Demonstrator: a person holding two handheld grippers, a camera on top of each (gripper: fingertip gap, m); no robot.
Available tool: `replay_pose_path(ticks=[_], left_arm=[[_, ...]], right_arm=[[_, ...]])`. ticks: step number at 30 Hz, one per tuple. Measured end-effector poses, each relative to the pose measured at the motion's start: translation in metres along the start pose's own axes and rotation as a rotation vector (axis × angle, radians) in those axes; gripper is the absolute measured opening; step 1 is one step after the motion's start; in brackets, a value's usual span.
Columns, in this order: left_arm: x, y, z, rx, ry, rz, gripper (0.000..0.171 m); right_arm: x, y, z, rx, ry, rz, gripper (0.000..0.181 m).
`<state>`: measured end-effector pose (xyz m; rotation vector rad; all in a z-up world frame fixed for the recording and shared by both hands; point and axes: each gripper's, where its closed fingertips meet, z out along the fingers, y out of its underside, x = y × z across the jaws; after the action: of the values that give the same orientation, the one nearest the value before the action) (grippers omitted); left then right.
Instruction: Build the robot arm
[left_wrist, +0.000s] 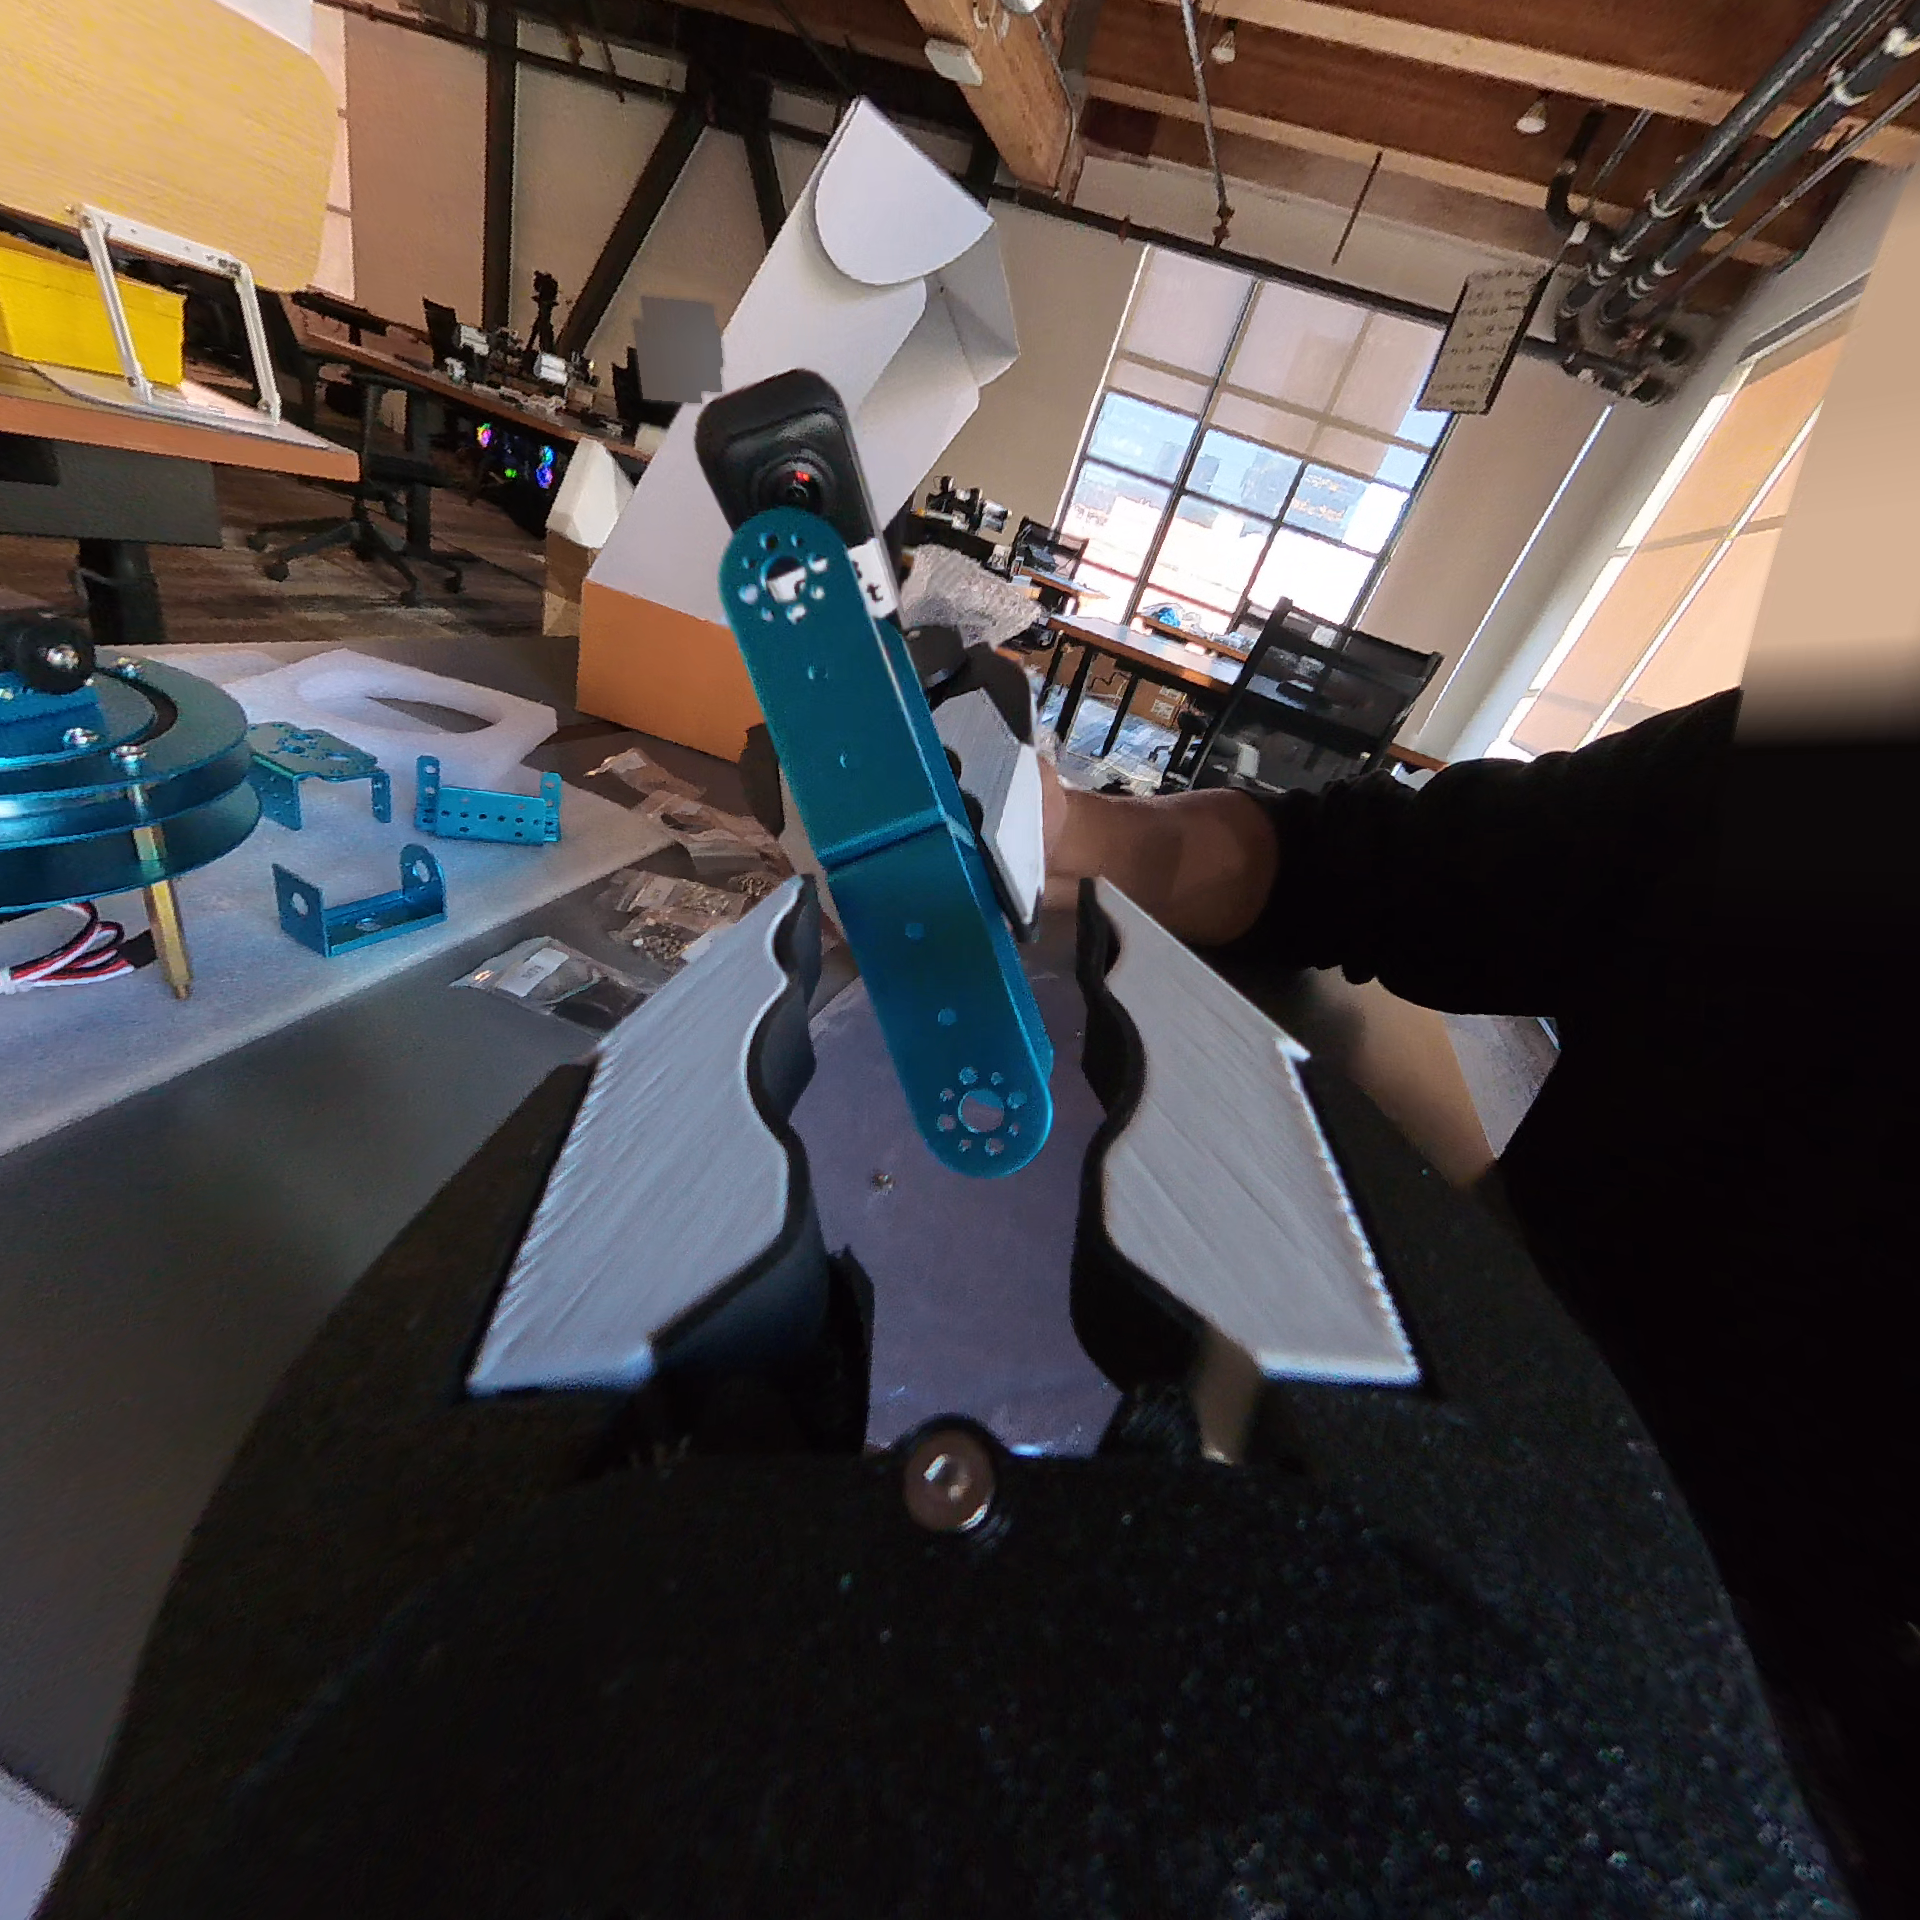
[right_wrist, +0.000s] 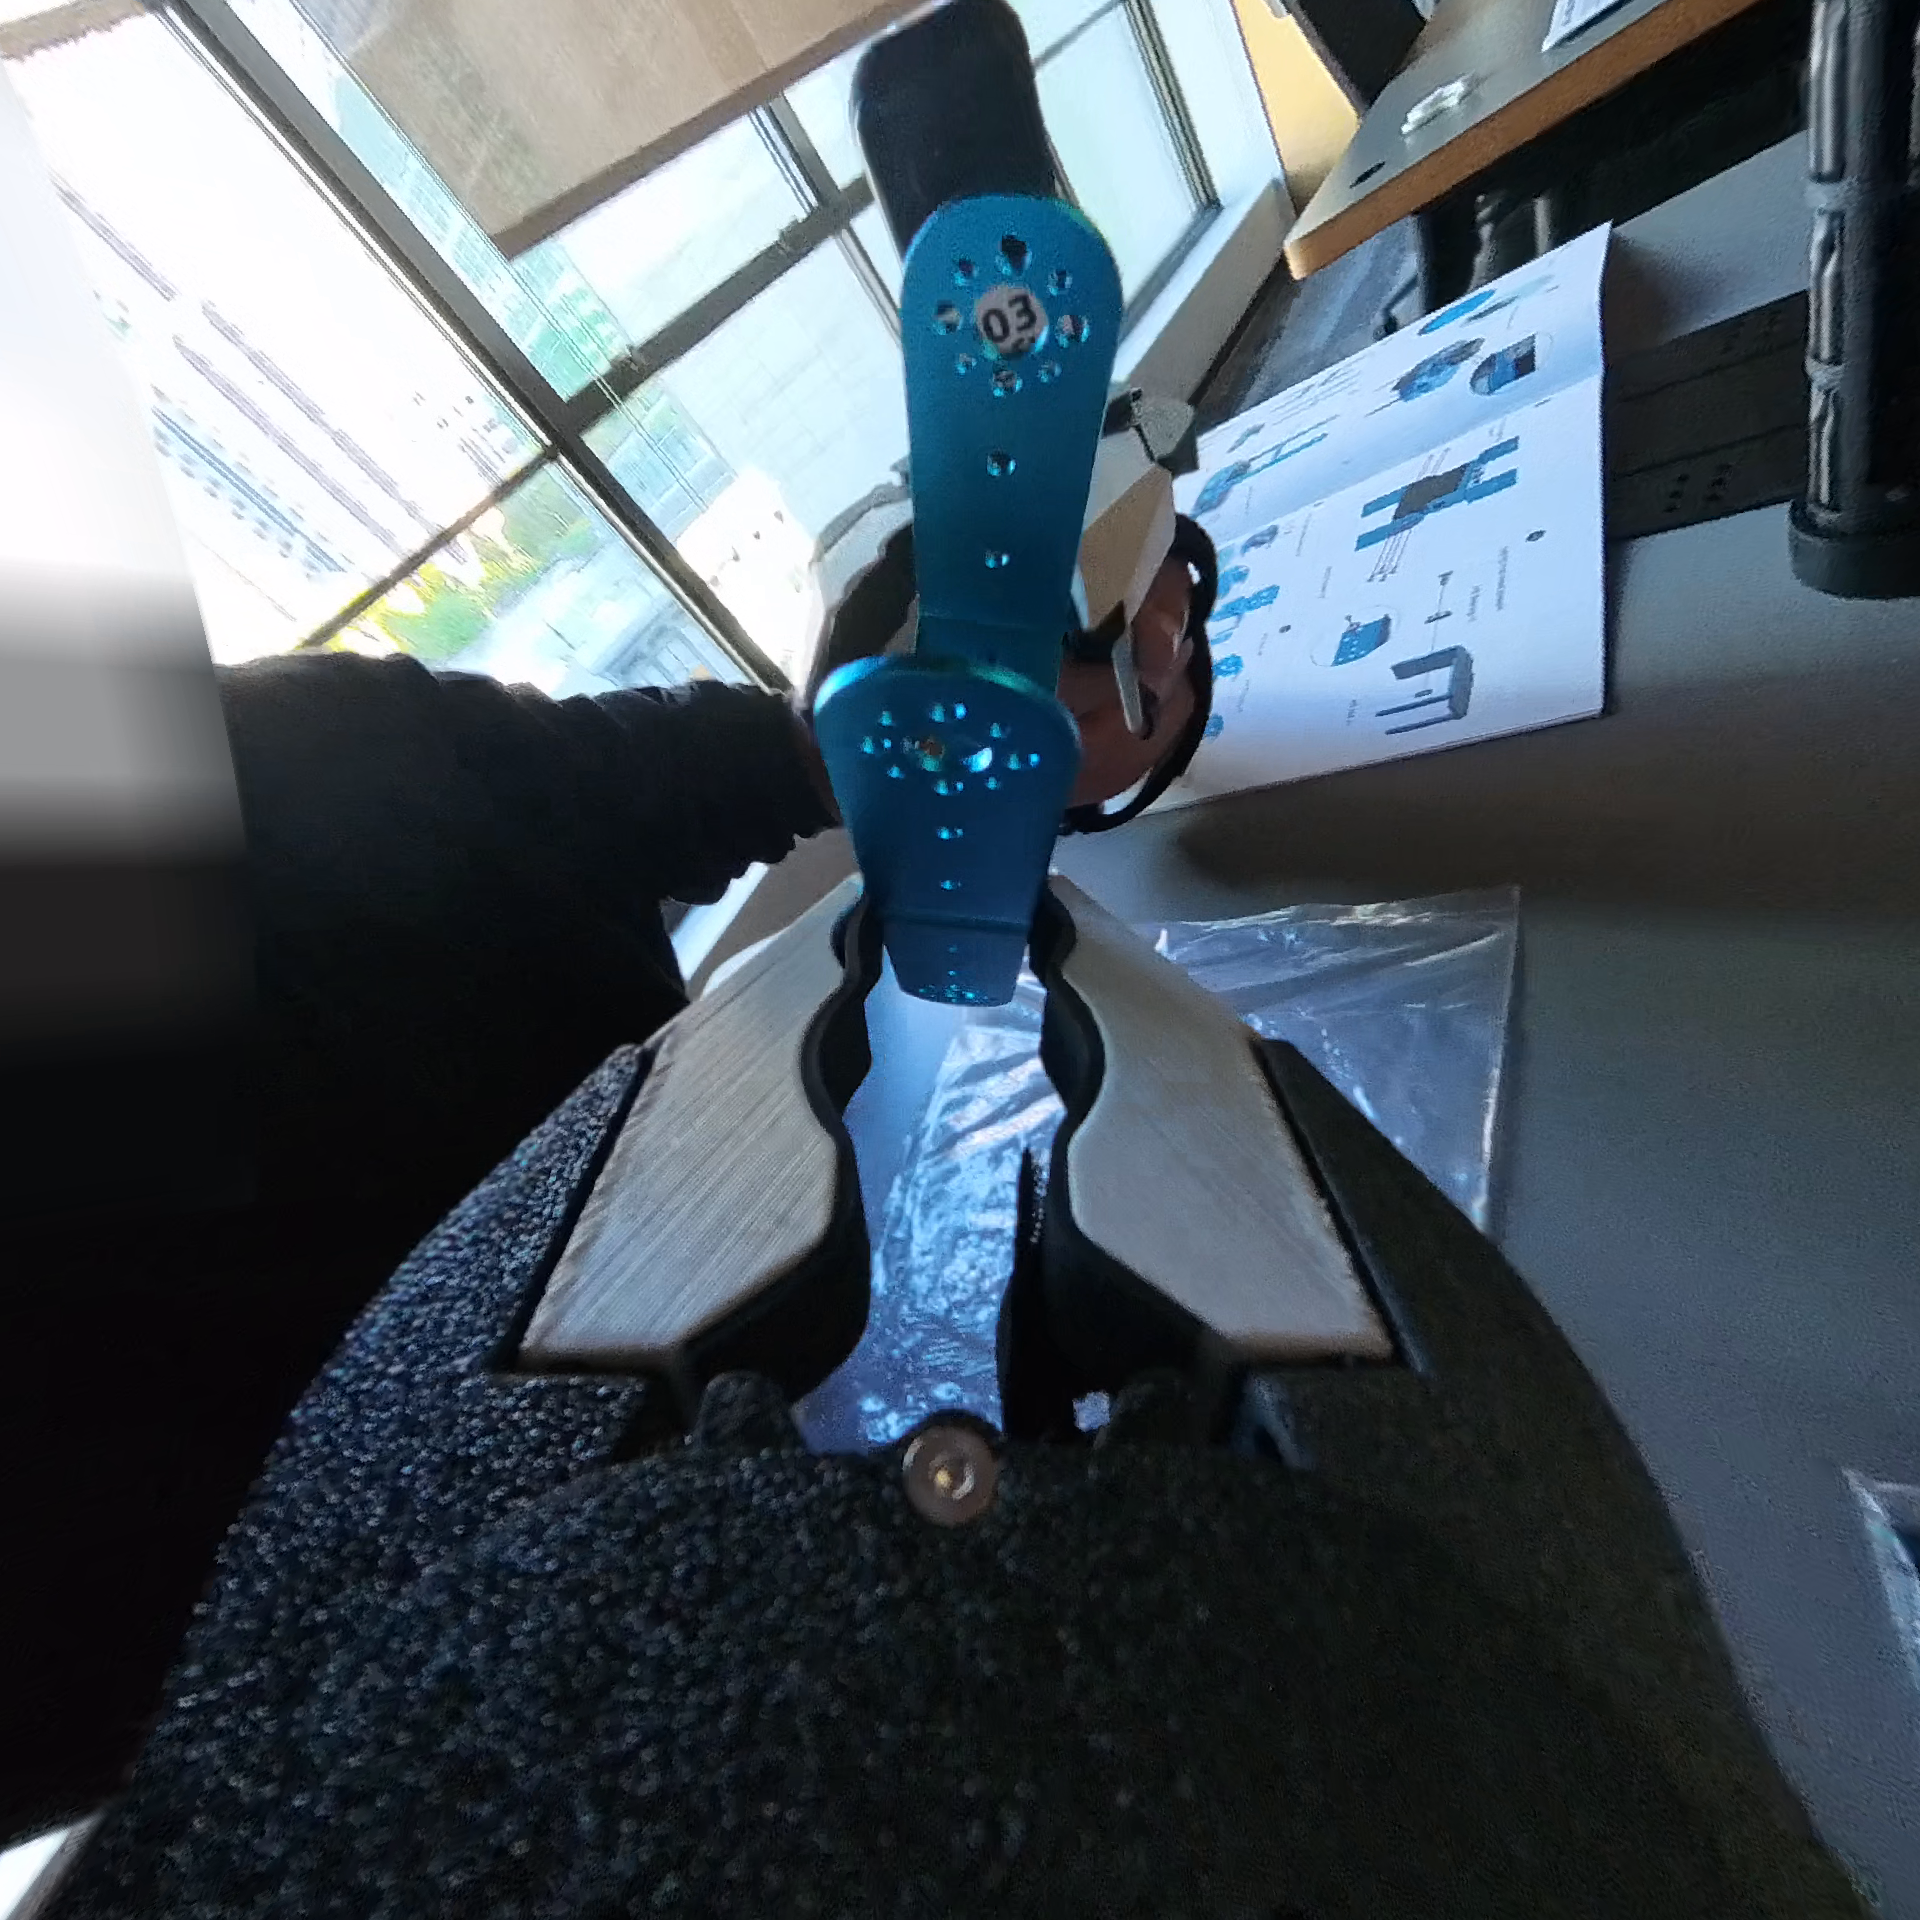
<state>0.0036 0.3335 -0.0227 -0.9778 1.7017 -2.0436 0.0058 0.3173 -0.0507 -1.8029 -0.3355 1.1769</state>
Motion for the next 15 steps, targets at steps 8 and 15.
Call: replay_pose_path(ticks=[8,15], left_arm=[[-0.013,0.01,-0.001,-0.067,-0.026,-0.179,0.045],[-0.012,0.026,-0.001,-0.155,-0.015,-0.18,0.03]], right_arm=[[0.005,-0.003,-0.001,0.081,-0.054,0.09,0.027],[0.01,0.0,-0.003,0.099,-0.097,0.201,0.027]])
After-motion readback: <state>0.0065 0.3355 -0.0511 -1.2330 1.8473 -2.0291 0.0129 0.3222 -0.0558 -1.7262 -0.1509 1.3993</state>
